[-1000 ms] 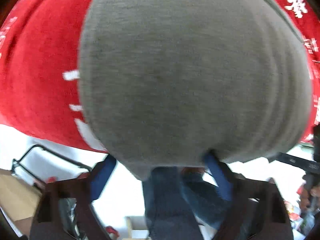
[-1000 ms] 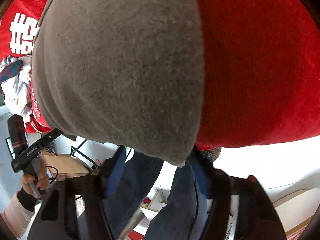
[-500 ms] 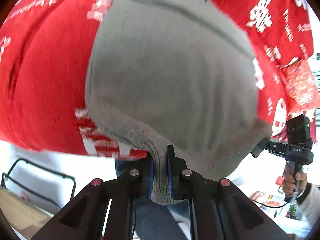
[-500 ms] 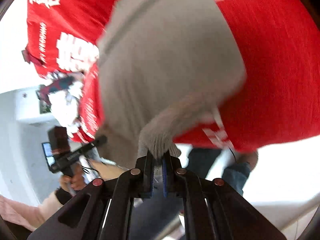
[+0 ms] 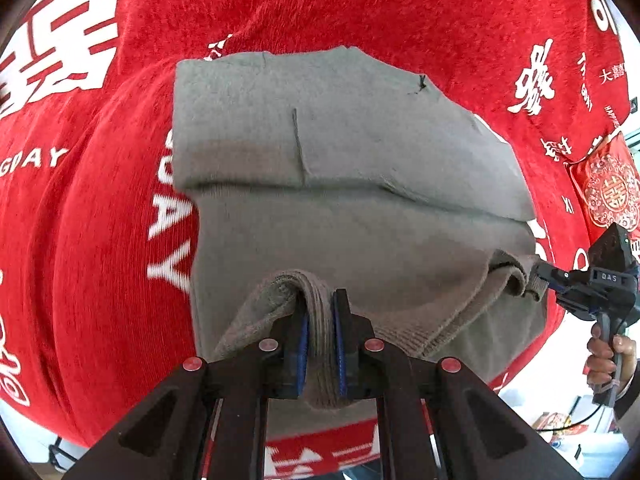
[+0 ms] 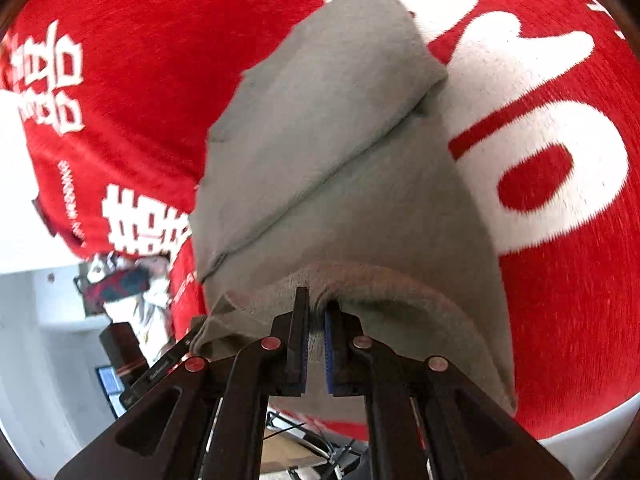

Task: Fold small clothes
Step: 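Grasp the ribbed hem with both tools, fold it onto the collar half, release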

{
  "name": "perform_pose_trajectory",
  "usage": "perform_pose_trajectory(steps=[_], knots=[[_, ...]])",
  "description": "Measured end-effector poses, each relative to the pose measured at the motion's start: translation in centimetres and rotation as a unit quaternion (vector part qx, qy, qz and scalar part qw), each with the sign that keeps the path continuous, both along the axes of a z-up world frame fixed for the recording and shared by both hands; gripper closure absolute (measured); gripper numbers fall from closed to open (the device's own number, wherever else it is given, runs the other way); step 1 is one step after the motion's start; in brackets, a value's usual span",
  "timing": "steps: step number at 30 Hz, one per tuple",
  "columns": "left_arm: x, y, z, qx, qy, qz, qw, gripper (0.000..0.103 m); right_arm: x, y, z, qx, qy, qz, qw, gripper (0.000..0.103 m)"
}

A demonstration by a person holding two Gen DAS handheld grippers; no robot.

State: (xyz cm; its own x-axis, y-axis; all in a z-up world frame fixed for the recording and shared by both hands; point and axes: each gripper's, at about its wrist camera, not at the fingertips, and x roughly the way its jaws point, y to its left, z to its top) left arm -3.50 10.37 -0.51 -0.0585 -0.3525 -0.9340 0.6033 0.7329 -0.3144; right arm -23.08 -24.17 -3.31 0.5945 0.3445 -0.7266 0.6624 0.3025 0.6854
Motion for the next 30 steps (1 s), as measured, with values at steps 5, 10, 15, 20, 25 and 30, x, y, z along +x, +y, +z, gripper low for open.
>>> perform_pose_trajectory(steps=[5, 10, 15, 20, 25, 30], knots=[[2.4, 0.9, 0.2, 0.000, 0.030, 0.017, 0.9994, 0.090, 1.4, -0.6, -0.7, 0.010, 0.015, -0.034, 0.999, 0.096], [3.9, 0.8, 0.2, 0.003, 0.034, 0.006, 0.9994, 0.090, 2.1, -0.5, -0.8, 0.003, 0.030, -0.037, 0.999, 0.096], [4.4, 0.2, 0.6, 0.020, 0.017, -0.020, 0.9994, 0.090, 0.8, -0.8, -1.6, 0.009, 0.039, -0.048, 0.998, 0.096], [3.1, -1.6, 2.1, 0.039, -0.064, -0.072, 0.9946, 0.002, 0.8, -0.9, -2.4, 0.036, 0.045, -0.051, 0.997, 0.092], [1.8, -3.7, 1.9, 0.067, -0.083, -0.107, 0.9885, 0.002, 2.8, -0.6, 1.0, -0.064, 0.090, 0.044, 0.993, 0.052], [1.6, -5.2, -0.3, 0.094, -0.062, -0.110, 0.9876, 0.002, 5.3, 0.0, 3.8, -0.194, 0.125, 0.168, 0.958, 0.035]])
